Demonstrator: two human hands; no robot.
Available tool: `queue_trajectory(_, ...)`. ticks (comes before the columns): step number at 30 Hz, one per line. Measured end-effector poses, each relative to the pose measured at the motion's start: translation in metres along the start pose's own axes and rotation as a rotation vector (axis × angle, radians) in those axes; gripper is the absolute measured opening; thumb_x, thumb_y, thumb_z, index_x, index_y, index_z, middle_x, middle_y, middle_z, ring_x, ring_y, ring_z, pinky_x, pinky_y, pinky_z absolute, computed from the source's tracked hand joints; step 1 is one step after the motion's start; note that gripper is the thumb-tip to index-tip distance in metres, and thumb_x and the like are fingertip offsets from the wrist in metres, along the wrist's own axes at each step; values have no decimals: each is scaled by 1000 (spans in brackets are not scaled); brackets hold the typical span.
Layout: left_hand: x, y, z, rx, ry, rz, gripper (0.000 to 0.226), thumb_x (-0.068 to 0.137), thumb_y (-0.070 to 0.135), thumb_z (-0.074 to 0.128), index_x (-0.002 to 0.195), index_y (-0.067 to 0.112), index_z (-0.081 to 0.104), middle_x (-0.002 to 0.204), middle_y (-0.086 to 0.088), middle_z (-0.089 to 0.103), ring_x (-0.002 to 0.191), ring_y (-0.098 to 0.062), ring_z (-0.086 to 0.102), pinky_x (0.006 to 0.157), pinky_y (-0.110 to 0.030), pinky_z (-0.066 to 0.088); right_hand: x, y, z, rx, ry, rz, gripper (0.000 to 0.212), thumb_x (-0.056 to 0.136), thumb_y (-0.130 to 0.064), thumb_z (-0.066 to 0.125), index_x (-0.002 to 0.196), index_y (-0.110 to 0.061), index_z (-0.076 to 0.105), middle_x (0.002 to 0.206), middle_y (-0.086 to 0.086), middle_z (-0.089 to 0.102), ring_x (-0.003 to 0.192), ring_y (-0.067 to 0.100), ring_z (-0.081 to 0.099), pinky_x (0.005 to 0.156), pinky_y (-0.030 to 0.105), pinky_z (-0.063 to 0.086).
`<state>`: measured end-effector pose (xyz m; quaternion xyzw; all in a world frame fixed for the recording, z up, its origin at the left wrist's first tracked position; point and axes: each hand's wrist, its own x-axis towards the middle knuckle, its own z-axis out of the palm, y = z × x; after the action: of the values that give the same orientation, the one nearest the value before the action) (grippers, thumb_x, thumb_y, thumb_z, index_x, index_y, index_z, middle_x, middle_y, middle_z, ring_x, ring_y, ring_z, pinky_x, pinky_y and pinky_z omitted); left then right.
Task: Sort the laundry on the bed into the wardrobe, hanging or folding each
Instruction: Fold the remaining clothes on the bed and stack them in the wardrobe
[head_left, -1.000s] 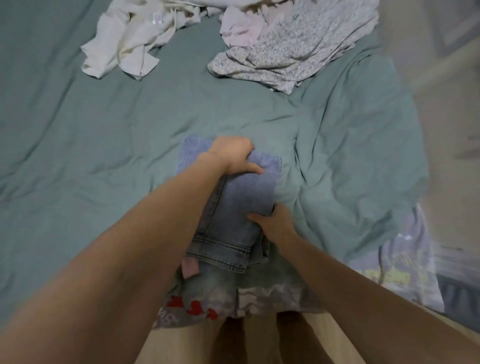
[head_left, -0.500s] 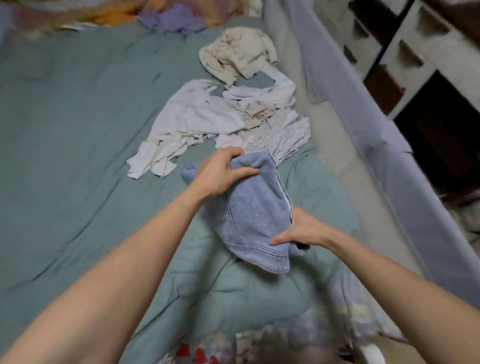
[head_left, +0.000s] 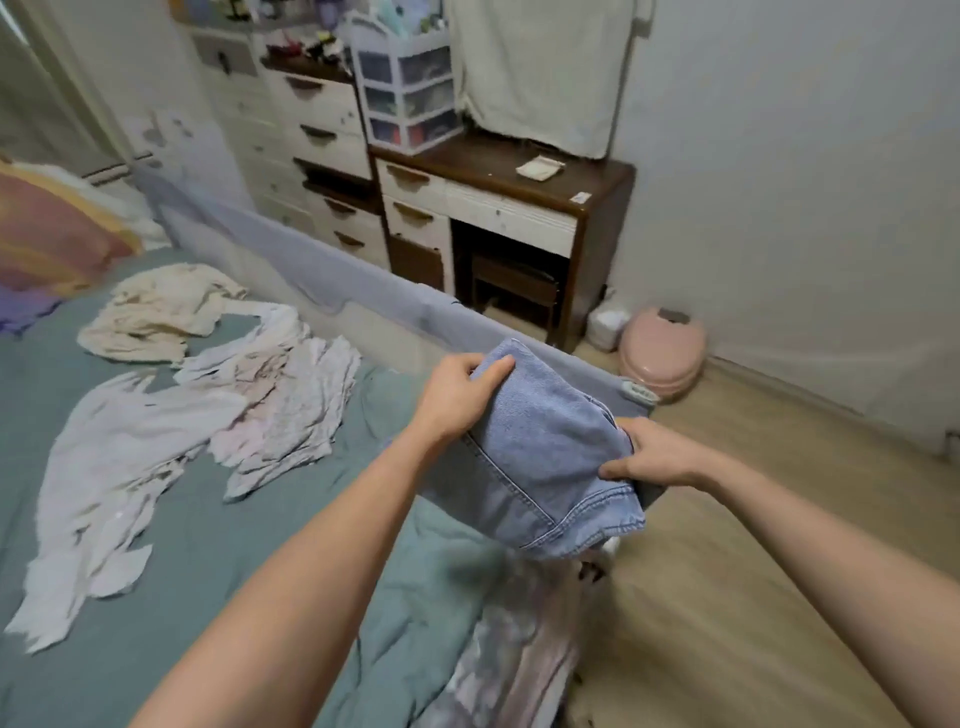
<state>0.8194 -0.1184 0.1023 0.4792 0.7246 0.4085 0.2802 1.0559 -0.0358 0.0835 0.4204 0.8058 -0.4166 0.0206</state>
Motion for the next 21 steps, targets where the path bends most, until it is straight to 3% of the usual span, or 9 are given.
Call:
queue_trajectory(3, -4, 51, 51, -23, -126, 138, 47, 89, 44, 56, 73, 0, 56, 65, -2, 46, 63, -9, 40, 62, -30, 35, -91, 27, -11, 199, 18, 104, 42, 68, -7, 84, 99, -23, 60, 89, -12, 71, 78, -4, 65, 60, 14, 50)
queue_trajectory(6, -19, 105, 110, -15, -260, 255, 44, 86, 45, 59, 60, 10, 51, 55, 9, 43, 56, -6, 37, 57, -26, 32, -173, 56, -16, 292, 69, 208, 64, 65, -7, 86, 116, -23, 52, 108, -5, 69, 97, 8, 67, 68, 30, 58)
queue_trajectory(7, -25, 121, 132, -7, -295, 300, 45, 87, 41, 61, 54, 14, 48, 49, 12, 40, 51, -3, 36, 53, -23, 30, -200, 65, -17, 306, 89, 241, 66, 67, -6, 85, 120, -22, 49, 112, -4, 67, 99, 10, 65, 67, 29, 58)
queue_trajectory(10, -63, 167, 196, 23, -425, 440, 47, 88, 43, 60, 57, 11, 47, 56, 10, 40, 55, -5, 35, 54, -24, 32, -283, 91, -12, 289, 171, 342, 51, 73, 2, 75, 111, -20, 50, 107, -1, 66, 92, 11, 64, 61, 24, 55)
queue_trajectory(12, -97, 189, 239, 37, -508, 515, 48, 87, 47, 57, 58, 11, 44, 58, 6, 37, 58, -11, 33, 55, -28, 31, -339, 109, -1, 257, 267, 435, 41, 74, 3, 68, 102, -21, 51, 101, 2, 65, 83, 12, 62, 66, 33, 57)
queue_trajectory(15, -165, 218, 296, 77, -591, 551, 48, 90, 46, 57, 56, 14, 45, 50, 9, 36, 56, -13, 35, 55, -30, 31, -425, 136, 23, 231, 415, 580, 43, 71, -4, 69, 109, -17, 55, 105, 4, 67, 88, 16, 66, 78, 40, 58)
queue_trajectory(19, -274, 254, 350, -61, -706, 611, 48, 94, 34, 58, 52, 19, 38, 46, 11, 35, 47, -3, 32, 49, -25, 29, -543, 156, 51, 173, 621, 772, 41, 70, -5, 69, 109, -13, 61, 103, 3, 68, 89, 18, 65, 69, 23, 52)
queue_trajectory(21, -324, 271, 369, -185, -781, 610, 43, 95, 28, 57, 55, 18, 43, 51, 14, 37, 50, 1, 31, 49, -21, 29, -600, 160, 60, 120, 743, 861, 38, 69, -5, 70, 106, -11, 63, 100, 5, 70, 85, 18, 64, 65, 23, 48)
